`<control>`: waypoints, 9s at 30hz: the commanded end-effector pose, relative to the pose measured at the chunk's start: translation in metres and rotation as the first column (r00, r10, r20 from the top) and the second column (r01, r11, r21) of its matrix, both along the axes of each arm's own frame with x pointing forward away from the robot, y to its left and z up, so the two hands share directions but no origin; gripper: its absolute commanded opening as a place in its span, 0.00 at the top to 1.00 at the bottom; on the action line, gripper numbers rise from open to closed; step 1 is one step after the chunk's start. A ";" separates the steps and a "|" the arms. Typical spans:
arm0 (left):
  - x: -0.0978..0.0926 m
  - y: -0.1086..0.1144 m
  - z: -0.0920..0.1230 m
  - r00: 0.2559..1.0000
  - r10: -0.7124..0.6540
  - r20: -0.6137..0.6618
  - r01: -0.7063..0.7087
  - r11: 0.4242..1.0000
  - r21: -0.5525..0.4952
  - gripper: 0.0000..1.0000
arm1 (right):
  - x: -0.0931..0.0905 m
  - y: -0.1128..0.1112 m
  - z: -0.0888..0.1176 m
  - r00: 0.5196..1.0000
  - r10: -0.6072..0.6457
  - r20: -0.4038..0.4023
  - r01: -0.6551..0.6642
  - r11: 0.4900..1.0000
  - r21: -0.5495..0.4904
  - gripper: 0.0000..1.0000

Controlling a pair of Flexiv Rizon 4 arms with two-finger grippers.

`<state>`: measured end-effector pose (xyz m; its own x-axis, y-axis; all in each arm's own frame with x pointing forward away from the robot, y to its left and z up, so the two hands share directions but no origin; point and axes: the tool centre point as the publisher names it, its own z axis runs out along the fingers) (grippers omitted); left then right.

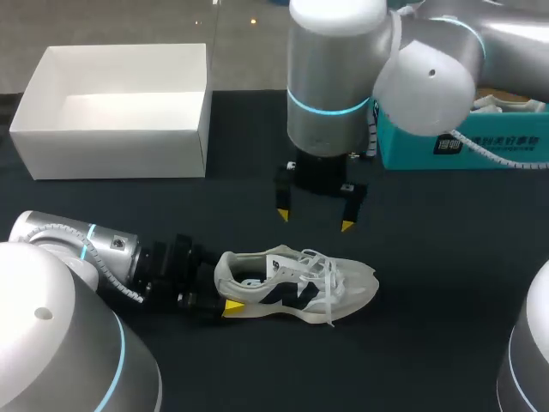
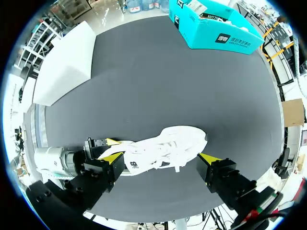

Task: Take the shoe out of the shoebox, open the shoe tongue, remove and reinsert the insole, then place the shoe into the shoebox

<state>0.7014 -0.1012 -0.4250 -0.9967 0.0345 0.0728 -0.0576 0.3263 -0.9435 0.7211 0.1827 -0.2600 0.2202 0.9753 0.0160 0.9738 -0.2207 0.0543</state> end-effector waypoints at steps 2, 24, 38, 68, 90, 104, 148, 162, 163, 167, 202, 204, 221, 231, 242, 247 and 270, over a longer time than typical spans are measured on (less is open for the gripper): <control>0.000 -0.001 -0.002 1.000 0.000 -0.001 0.000 1.000 0.002 1.00 | -0.001 0.037 -0.026 0.999 -0.052 -0.013 0.051 0.998 -0.021 0.00; 0.000 -0.001 -0.002 1.000 0.000 -0.001 0.000 1.000 0.002 1.00 | -0.023 0.073 -0.063 0.999 -0.043 -0.032 0.040 0.997 -0.070 0.00; 0.000 -0.001 -0.002 1.000 0.000 -0.001 0.000 1.000 0.002 1.00 | -0.036 0.062 -0.071 0.996 -0.076 -0.050 0.072 0.994 -0.083 0.00; 0.000 -0.001 -0.002 1.000 0.000 -0.001 0.000 1.000 0.002 1.00 | -0.047 0.026 -0.071 0.976 -0.202 -0.080 0.183 0.963 -0.198 0.86; 0.000 -0.001 -0.002 1.000 0.000 -0.001 0.000 1.000 0.002 1.00 | -0.066 -0.049 -0.063 0.942 -0.330 -0.057 0.322 0.939 -0.116 1.00; 0.000 -0.001 -0.002 1.000 0.000 -0.001 0.000 1.000 0.002 1.00 | -0.064 -0.088 -0.103 0.921 -0.375 -0.102 0.371 0.927 -0.059 1.00; 0.000 -0.001 -0.002 1.000 0.000 -0.001 0.000 1.000 0.002 1.00 | -0.013 0.012 0.018 0.630 0.768 0.114 -0.774 0.633 0.010 0.00; 0.000 -0.001 -0.002 1.000 0.000 -0.001 0.000 1.000 0.002 1.00 | -0.011 0.024 0.012 0.529 0.832 0.169 -0.845 0.534 0.019 0.00; 0.000 -0.001 -0.002 1.000 0.000 -0.001 0.000 1.000 0.002 1.00 | -0.010 0.031 0.006 0.485 0.851 0.199 -0.871 0.491 0.024 0.00; 0.000 -0.001 -0.002 1.000 0.000 -0.001 0.000 1.000 0.002 1.00 | -0.007 0.035 -0.007 0.305 0.913 0.272 -0.944 0.327 -0.037 0.00; 0.000 -0.001 -0.002 1.000 0.000 -0.001 0.000 1.000 0.002 1.00 | -0.003 0.041 -0.044 0.021 0.979 0.201 -0.999 0.028 -0.036 1.00; 0.000 -0.001 -0.002 1.000 0.000 -0.001 0.000 1.000 0.002 1.00 | -0.005 0.042 -0.051 0.019 0.978 0.207 -0.999 0.025 -0.025 1.00; 0.000 -0.001 -0.002 1.000 0.000 -0.001 0.000 1.000 0.002 1.00 | -0.009 0.044 -0.066 0.026 0.983 0.181 -0.999 0.022 0.028 1.00; 0.000 -0.001 -0.002 1.000 0.000 -0.001 0.000 1.000 0.002 1.00 | -0.011 0.044 -0.074 0.028 0.989 0.145 -0.999 0.025 0.019 1.00; 0.000 -0.001 -0.002 1.000 0.000 -0.001 0.000 1.000 0.002 1.00 | -0.014 0.046 -0.096 0.011 0.998 0.055 -1.000 0.010 0.024 1.00; 0.000 -0.001 -0.002 1.000 0.000 -0.001 0.000 1.000 0.002 1.00 | -0.019 0.050 -0.109 -0.002 1.000 0.020 -1.000 -0.003 0.028 1.00; 0.000 -0.001 -0.002 1.000 0.000 -0.001 0.000 1.000 0.002 1.00 | -0.017 0.041 -0.134 0.026 0.998 -0.059 -1.000 0.025 -0.006 1.00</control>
